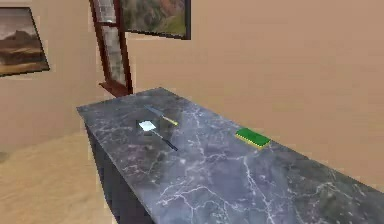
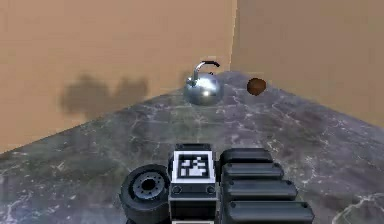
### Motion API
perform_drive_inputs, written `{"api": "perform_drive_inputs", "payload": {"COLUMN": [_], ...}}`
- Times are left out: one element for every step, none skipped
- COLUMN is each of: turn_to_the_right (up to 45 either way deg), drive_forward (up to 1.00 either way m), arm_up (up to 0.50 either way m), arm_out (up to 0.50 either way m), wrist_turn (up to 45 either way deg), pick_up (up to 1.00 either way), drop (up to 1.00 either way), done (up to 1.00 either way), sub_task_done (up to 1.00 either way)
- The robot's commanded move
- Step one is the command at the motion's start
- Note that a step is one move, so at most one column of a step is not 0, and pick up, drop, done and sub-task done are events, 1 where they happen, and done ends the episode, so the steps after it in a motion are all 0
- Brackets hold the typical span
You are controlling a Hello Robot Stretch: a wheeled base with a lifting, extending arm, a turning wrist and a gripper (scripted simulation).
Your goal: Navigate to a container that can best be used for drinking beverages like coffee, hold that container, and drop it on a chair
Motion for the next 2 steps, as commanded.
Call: {"api": "perform_drive_inputs", "payload": {"turn_to_the_right": [45.0,12.0], "drive_forward": [0.00,0.00], "arm_up": [0.00,0.00], "arm_out": [0.00,0.00], "wrist_turn": [0.0,0.0], "pick_up": [0.00,0.00], "drop": [0.00,0.00], "done": [0.00,0.00], "sub_task_done": [0.00,0.00]}}
